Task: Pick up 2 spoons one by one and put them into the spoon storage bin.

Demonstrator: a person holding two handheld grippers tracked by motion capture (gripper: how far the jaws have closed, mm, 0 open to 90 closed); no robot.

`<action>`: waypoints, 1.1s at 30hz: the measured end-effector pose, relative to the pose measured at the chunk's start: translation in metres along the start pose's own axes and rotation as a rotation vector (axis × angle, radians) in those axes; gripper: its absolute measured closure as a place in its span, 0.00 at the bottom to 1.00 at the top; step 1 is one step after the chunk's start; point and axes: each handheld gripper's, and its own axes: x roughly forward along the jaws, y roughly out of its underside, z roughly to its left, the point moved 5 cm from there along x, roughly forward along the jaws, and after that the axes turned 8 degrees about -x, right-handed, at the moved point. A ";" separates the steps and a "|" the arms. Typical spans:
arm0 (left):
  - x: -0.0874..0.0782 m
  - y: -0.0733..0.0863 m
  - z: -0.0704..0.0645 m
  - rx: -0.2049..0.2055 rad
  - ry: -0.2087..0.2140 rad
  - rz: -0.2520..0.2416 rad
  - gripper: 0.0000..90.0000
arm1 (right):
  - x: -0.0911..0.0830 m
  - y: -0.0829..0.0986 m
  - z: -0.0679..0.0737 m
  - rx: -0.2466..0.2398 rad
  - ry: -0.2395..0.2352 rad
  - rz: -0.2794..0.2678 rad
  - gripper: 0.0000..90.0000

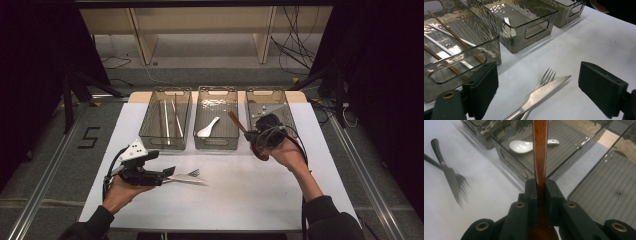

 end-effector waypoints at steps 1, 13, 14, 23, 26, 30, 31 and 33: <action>0.000 0.000 0.000 0.000 -0.001 0.001 0.18 | 0.001 -0.003 0.000 0.001 0.002 -0.002 0.91; 0.000 0.000 0.000 0.000 -0.003 -0.001 0.18 | 0.009 -0.022 -0.005 0.019 0.022 -0.026 0.91; 0.000 0.000 0.000 0.001 -0.003 0.000 0.18 | 0.010 -0.024 -0.006 0.019 0.023 -0.030 0.91; 0.000 0.000 0.001 0.000 -0.004 -0.002 0.18 | 0.021 -0.043 -0.012 0.042 0.040 -0.046 0.91; 0.000 0.001 0.001 0.000 -0.005 -0.004 0.18 | 0.026 -0.049 -0.016 0.057 0.047 -0.053 0.91; -0.001 0.001 0.001 0.000 -0.005 -0.004 0.18 | 0.034 -0.055 -0.022 0.078 0.060 -0.052 0.91; -0.001 0.001 0.002 -0.001 -0.005 -0.004 0.18 | 0.036 -0.056 -0.023 0.089 0.061 -0.053 0.91; -0.001 0.000 0.002 -0.002 -0.005 -0.005 0.18 | 0.040 -0.058 -0.027 0.104 0.064 -0.054 0.91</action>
